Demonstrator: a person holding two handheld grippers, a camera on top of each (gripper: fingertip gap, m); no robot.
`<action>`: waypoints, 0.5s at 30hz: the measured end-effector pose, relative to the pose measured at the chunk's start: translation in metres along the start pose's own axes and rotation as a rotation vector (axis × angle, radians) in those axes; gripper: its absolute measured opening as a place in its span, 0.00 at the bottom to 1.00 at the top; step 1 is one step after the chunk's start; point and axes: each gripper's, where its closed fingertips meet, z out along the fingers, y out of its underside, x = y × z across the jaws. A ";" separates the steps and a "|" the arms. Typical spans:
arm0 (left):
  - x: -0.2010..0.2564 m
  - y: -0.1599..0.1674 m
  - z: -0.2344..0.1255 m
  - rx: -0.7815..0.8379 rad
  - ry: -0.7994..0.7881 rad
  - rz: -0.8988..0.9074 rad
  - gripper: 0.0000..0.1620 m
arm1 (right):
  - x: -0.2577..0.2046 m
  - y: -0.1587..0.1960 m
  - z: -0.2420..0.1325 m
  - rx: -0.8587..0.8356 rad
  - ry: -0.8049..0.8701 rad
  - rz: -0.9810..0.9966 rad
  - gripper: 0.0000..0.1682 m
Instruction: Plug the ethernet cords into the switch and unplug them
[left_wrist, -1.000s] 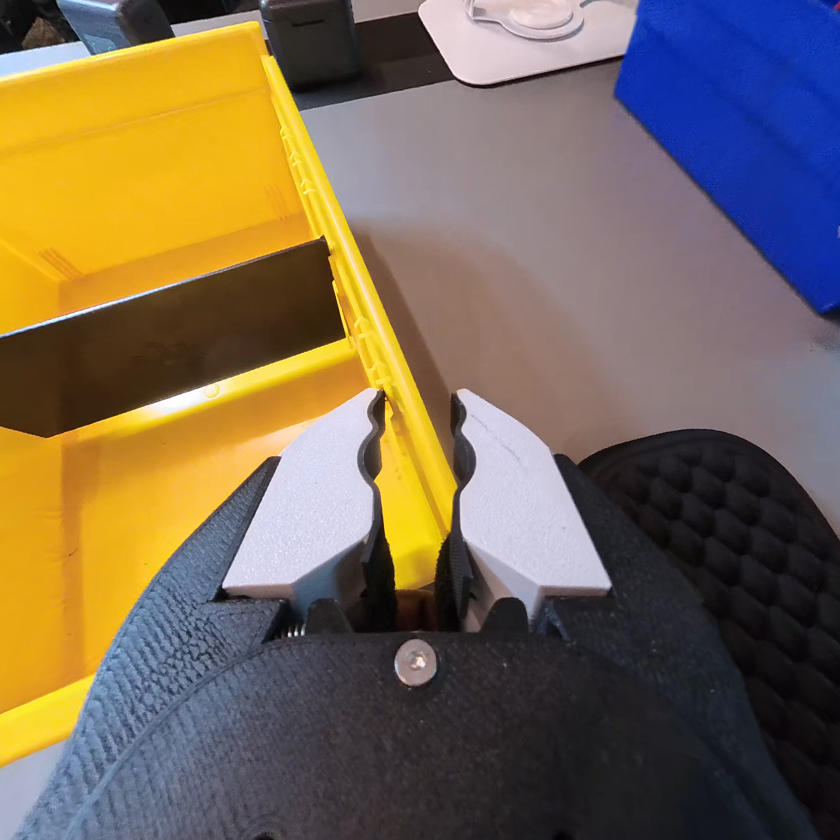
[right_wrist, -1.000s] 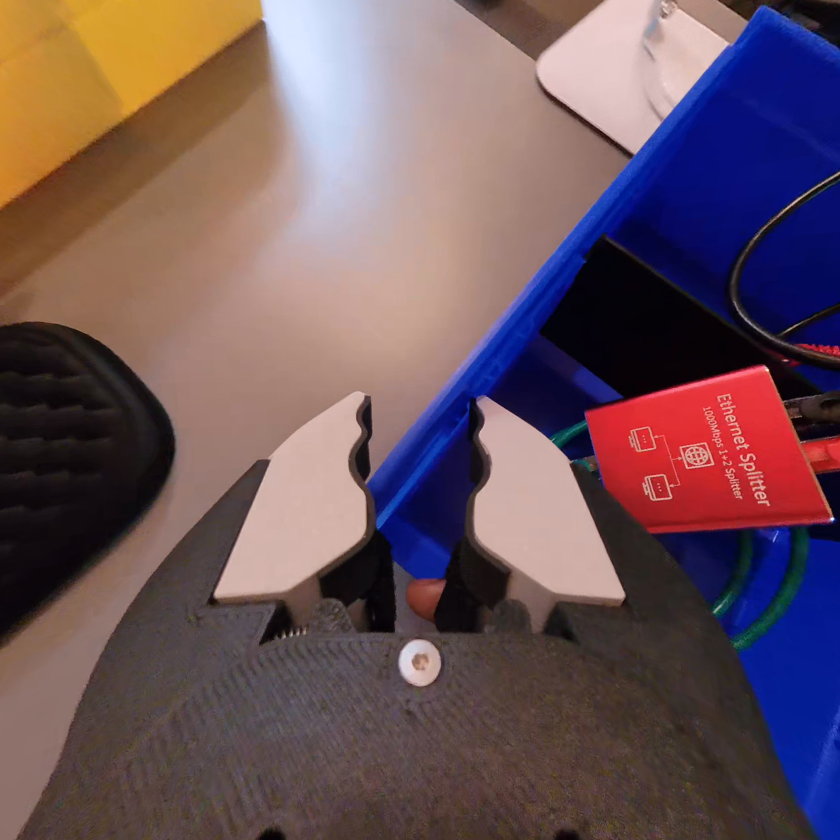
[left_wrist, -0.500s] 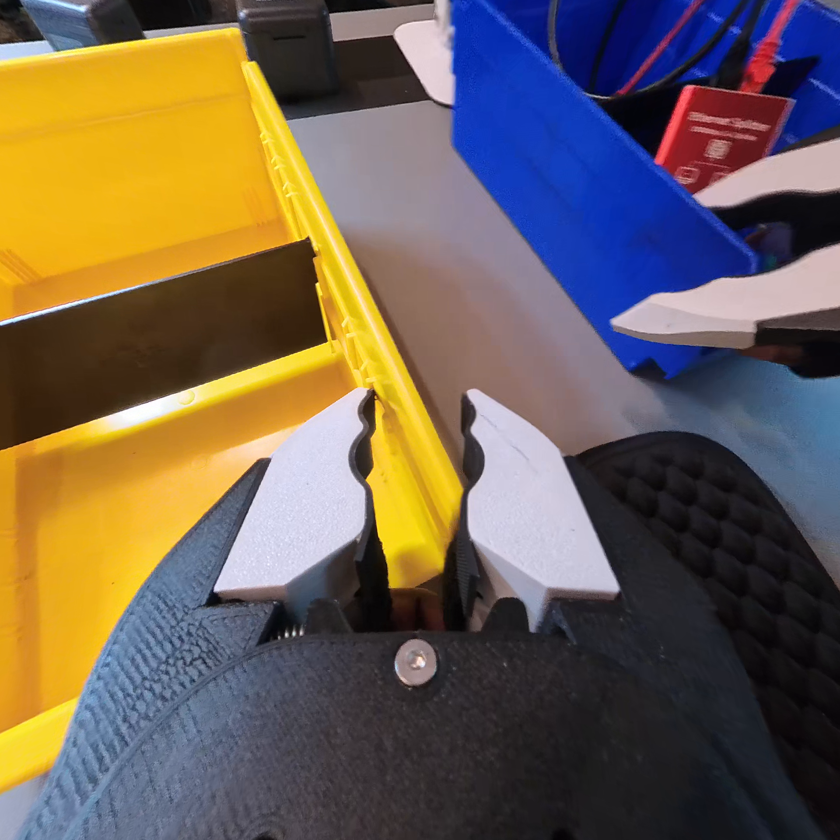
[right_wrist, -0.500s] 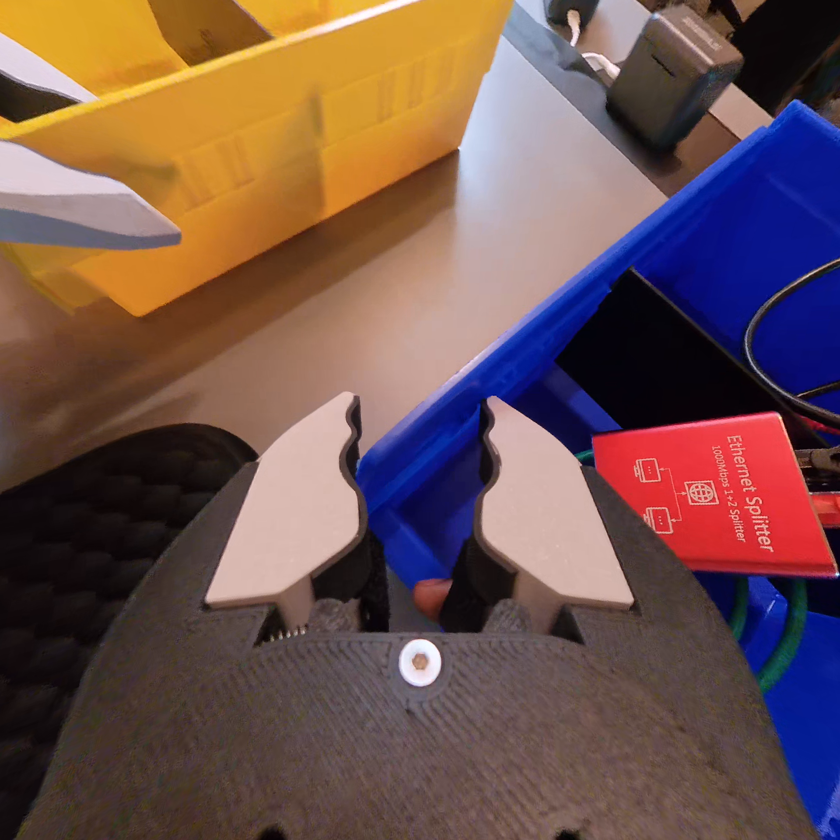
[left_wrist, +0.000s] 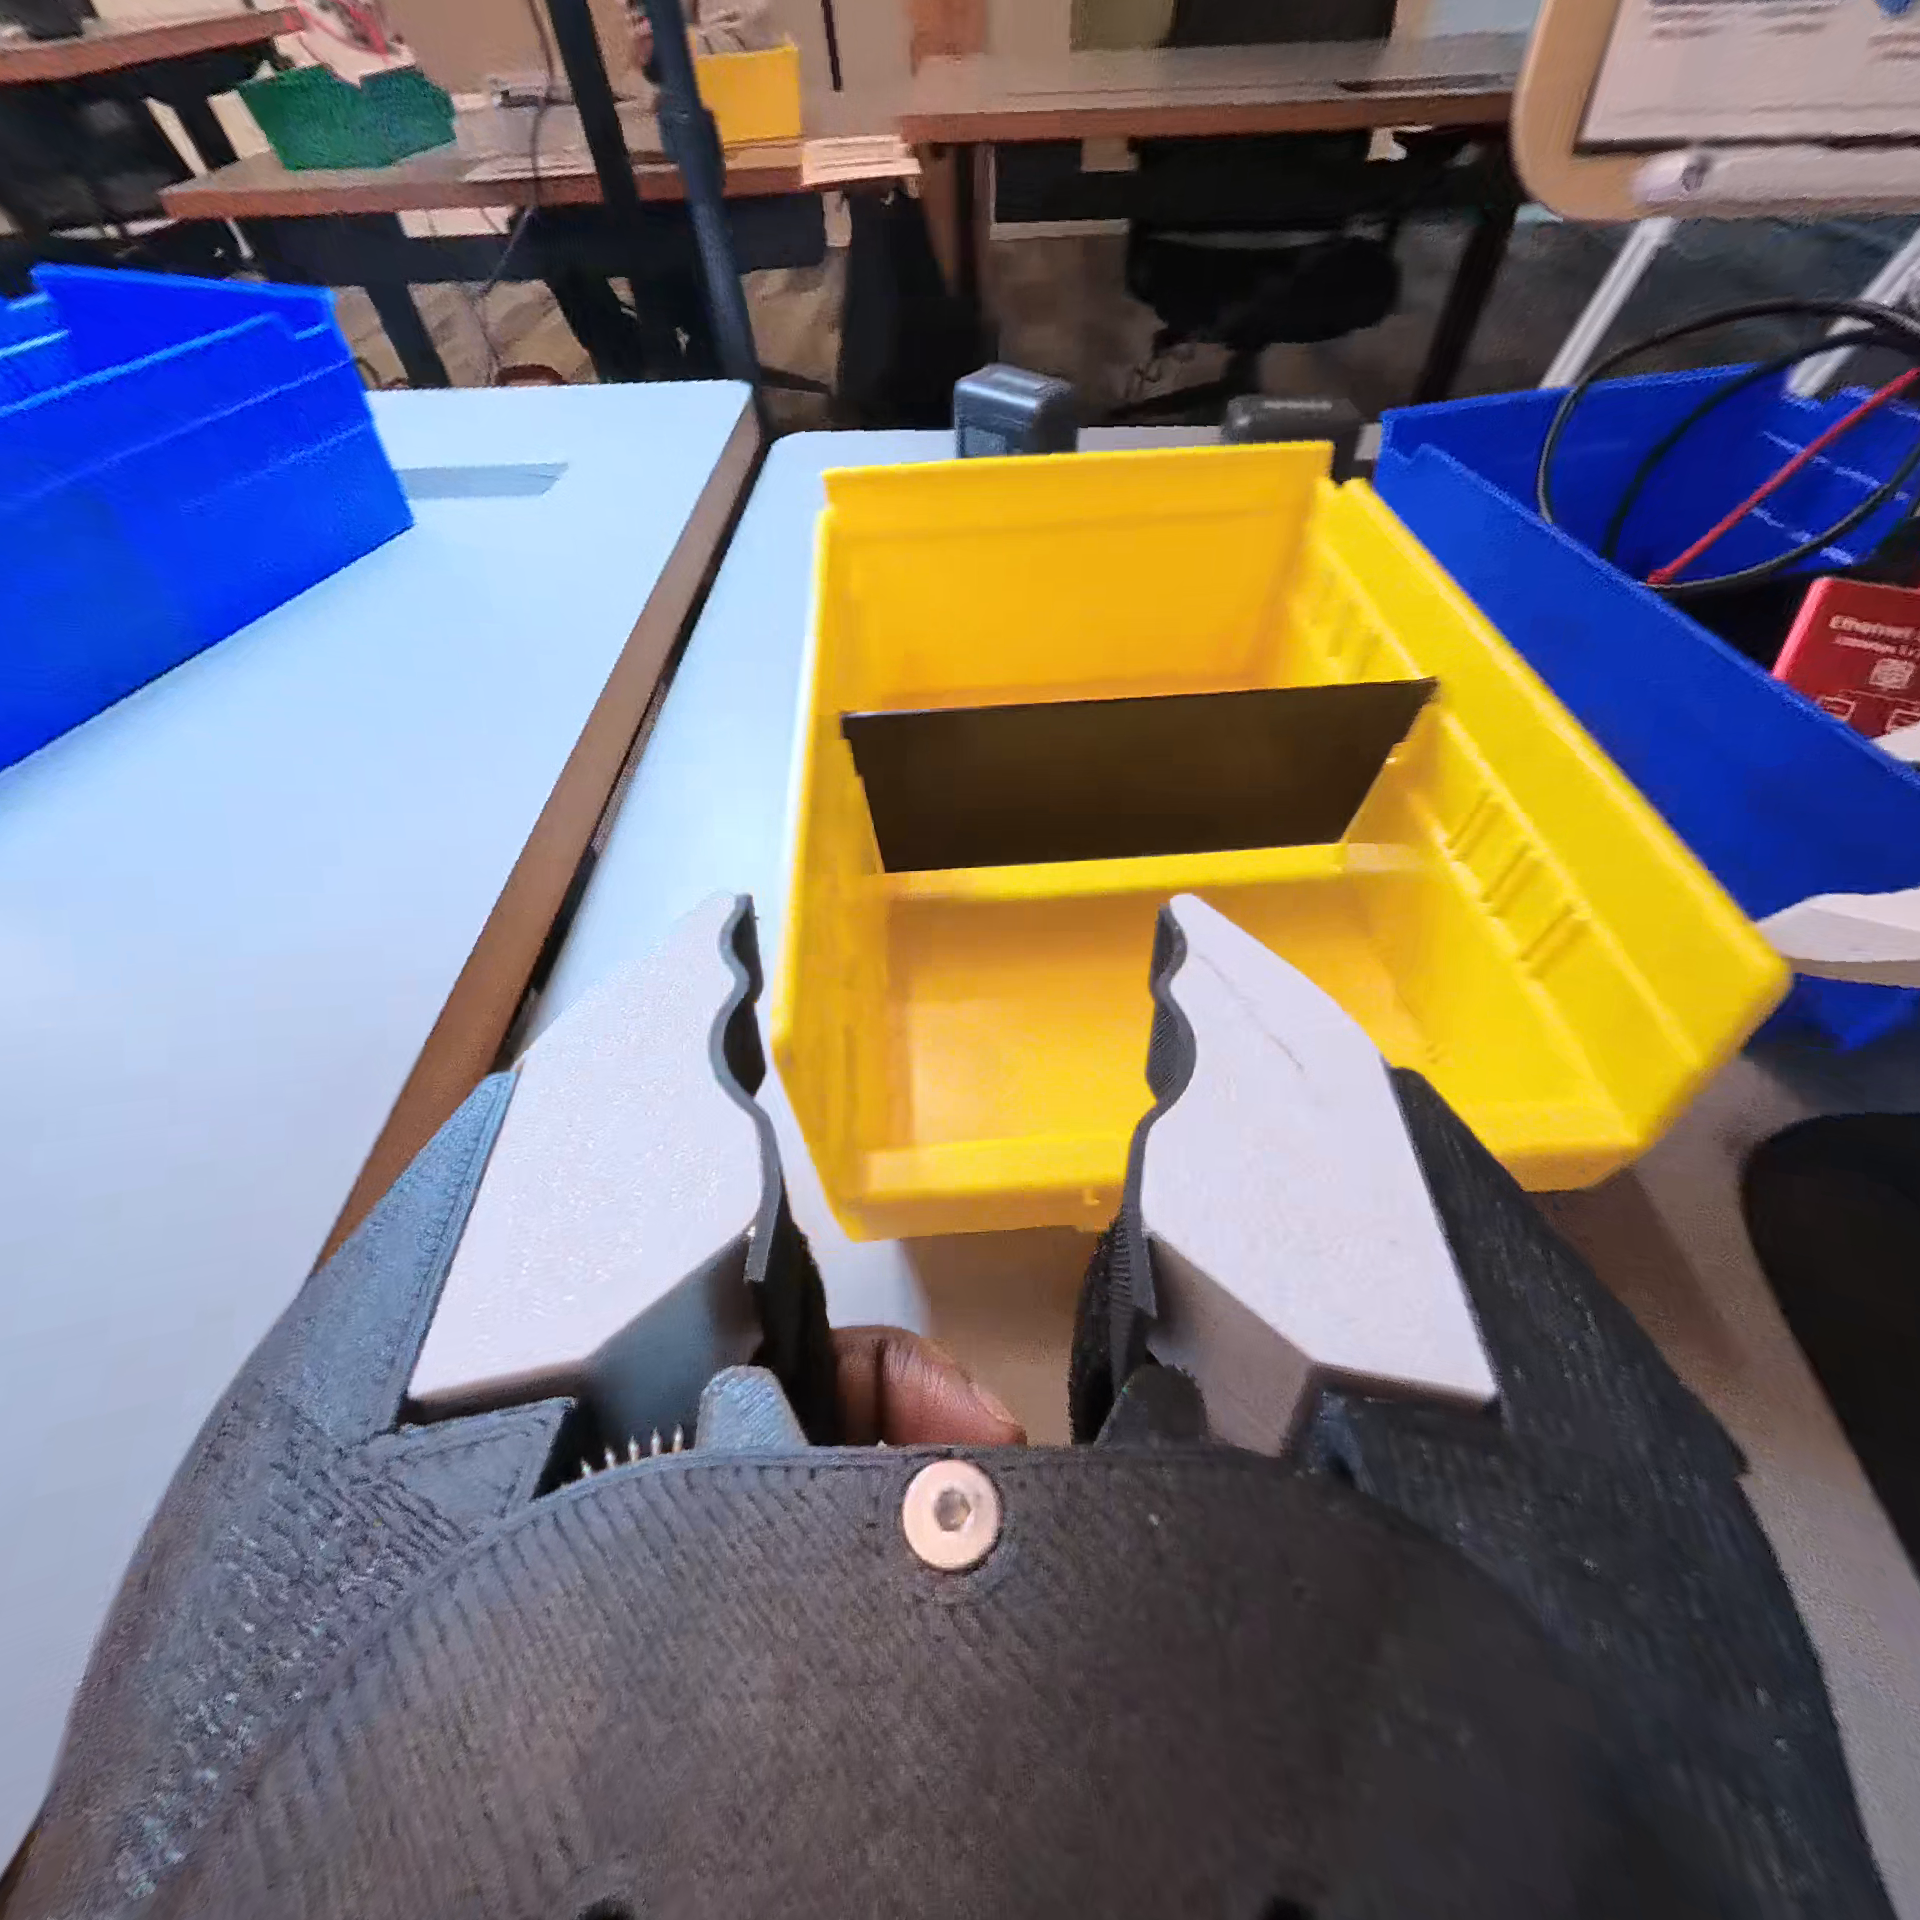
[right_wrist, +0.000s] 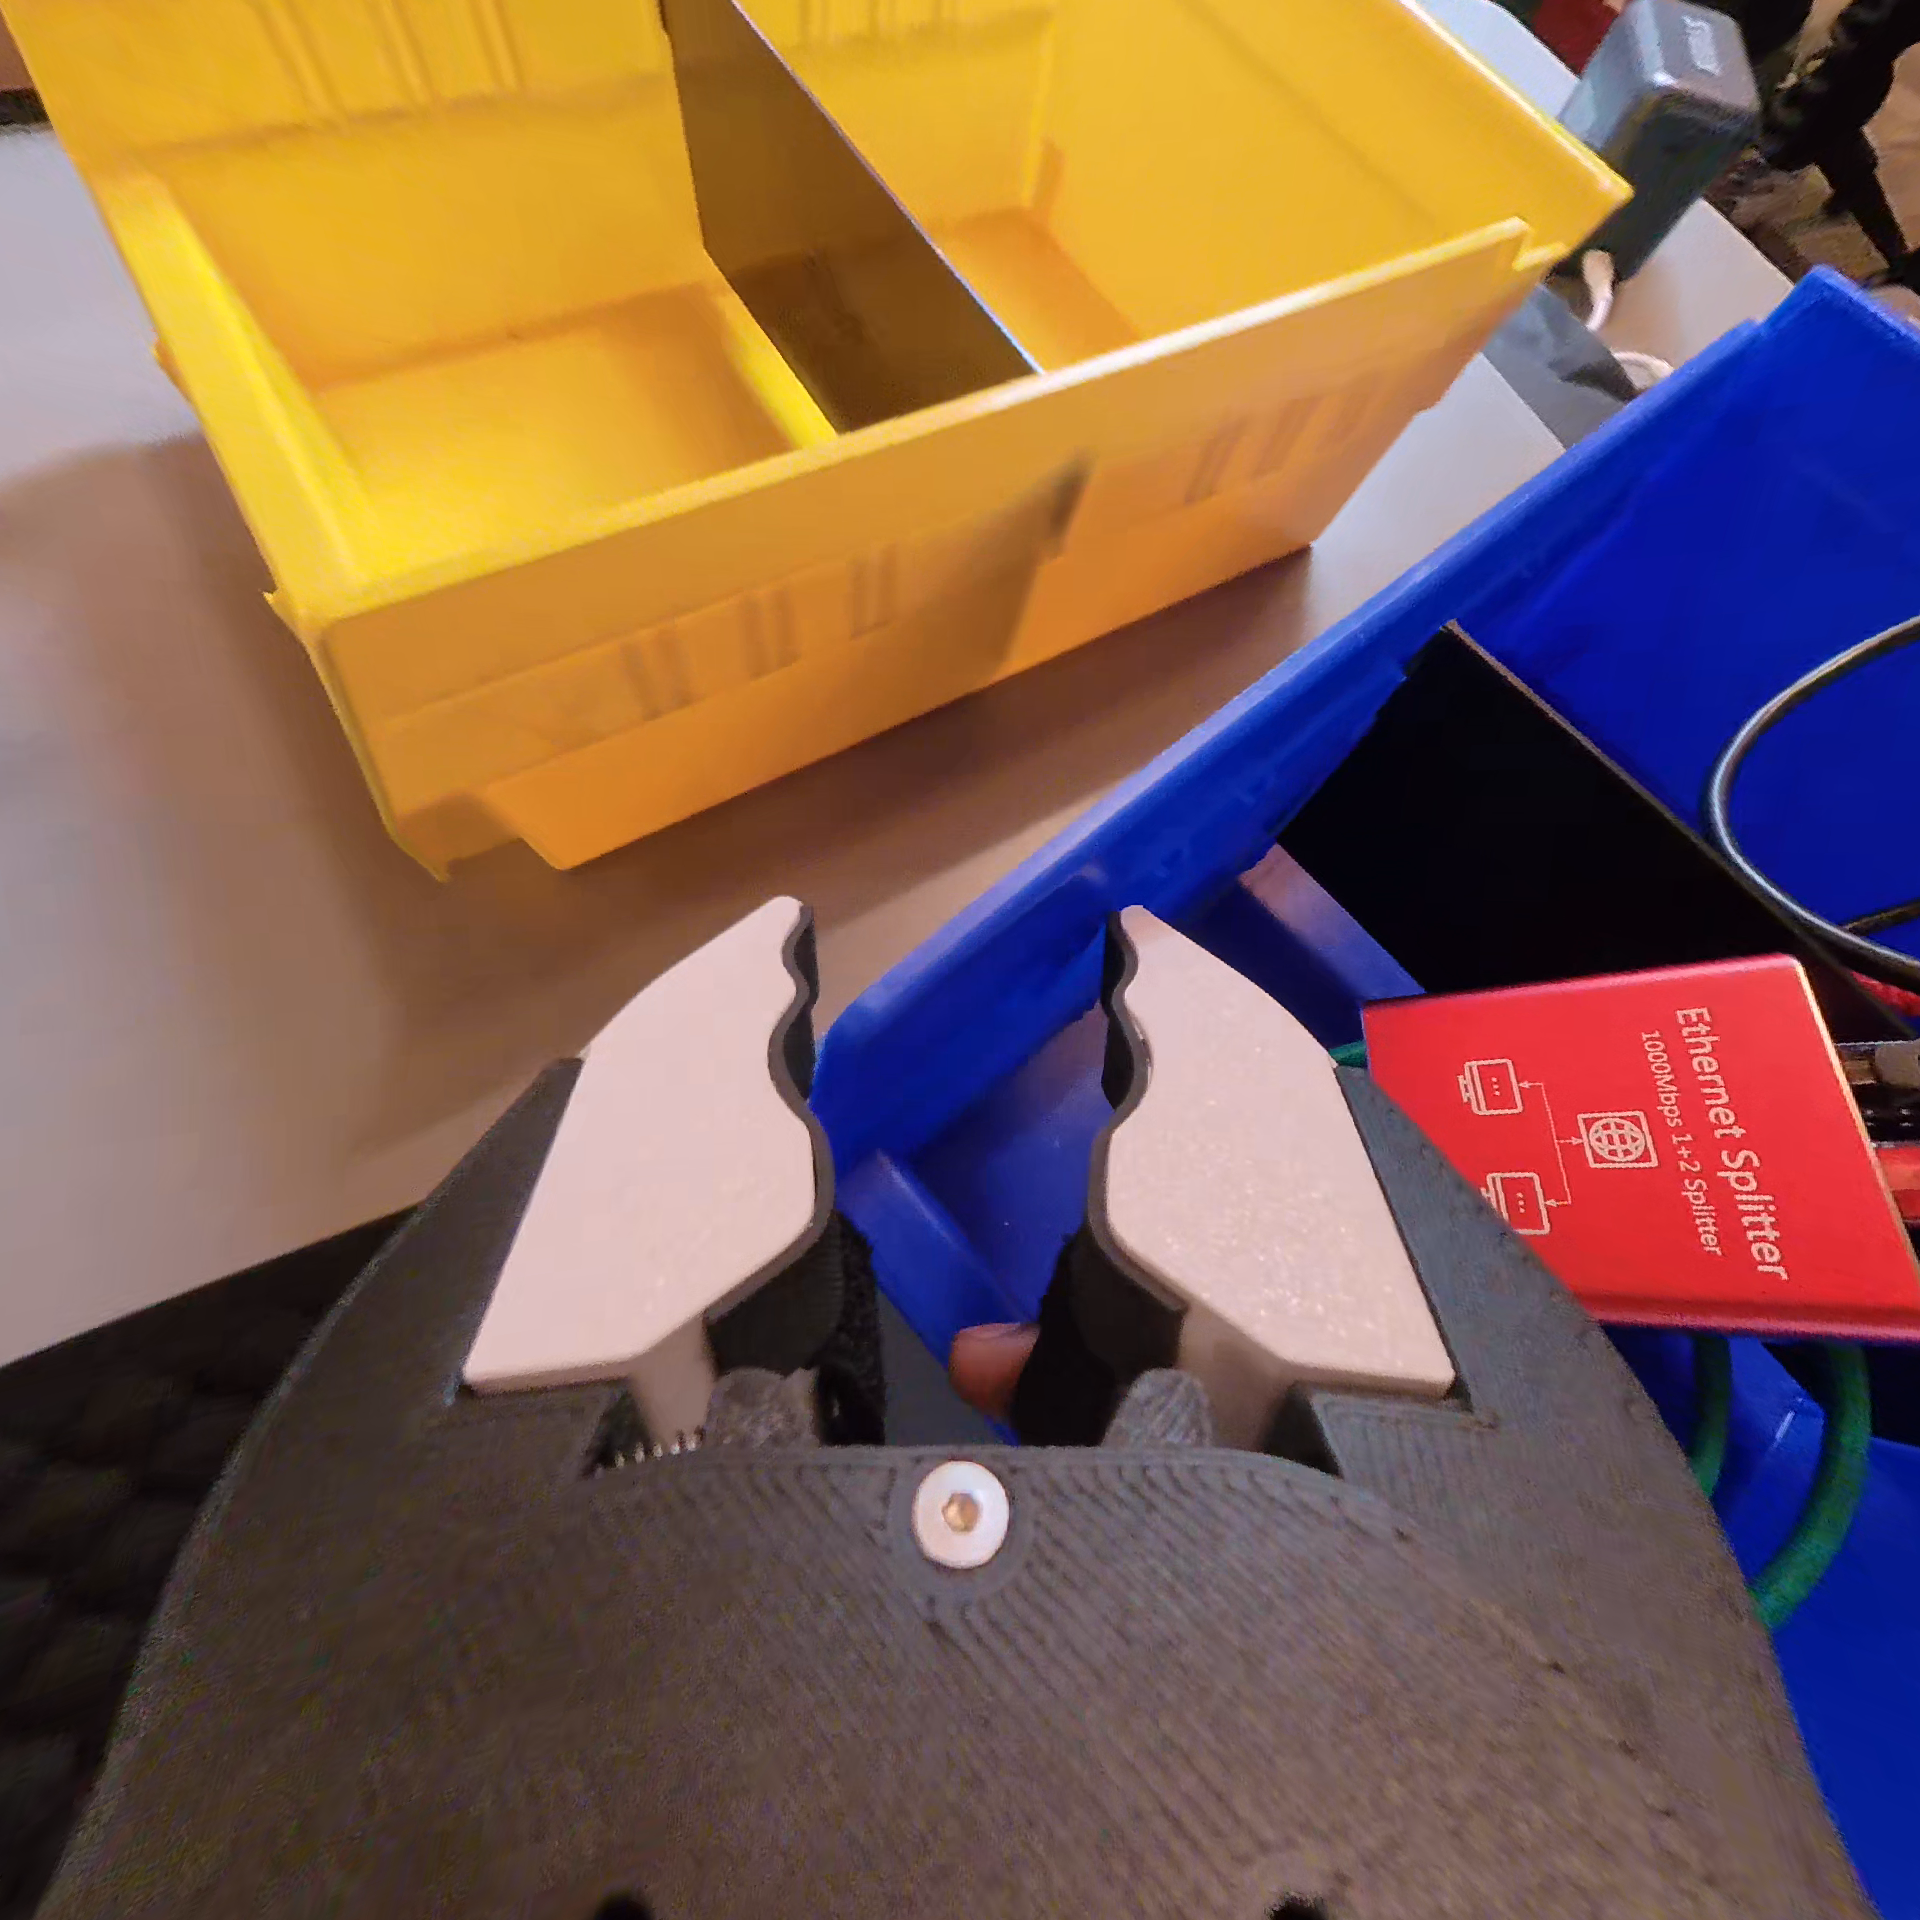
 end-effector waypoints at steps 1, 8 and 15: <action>-0.005 0.003 0.001 0.004 0.003 -0.017 0.44 | -0.003 -0.002 0.002 0.005 -0.011 -0.005 0.32; -0.025 0.031 0.022 -0.024 -0.044 0.008 0.44 | -0.019 -0.042 -0.019 0.254 -0.007 -0.022 0.33; -0.037 0.042 0.043 0.092 -0.098 -0.022 0.37 | -0.076 -0.054 -0.022 0.309 -0.110 -0.037 0.29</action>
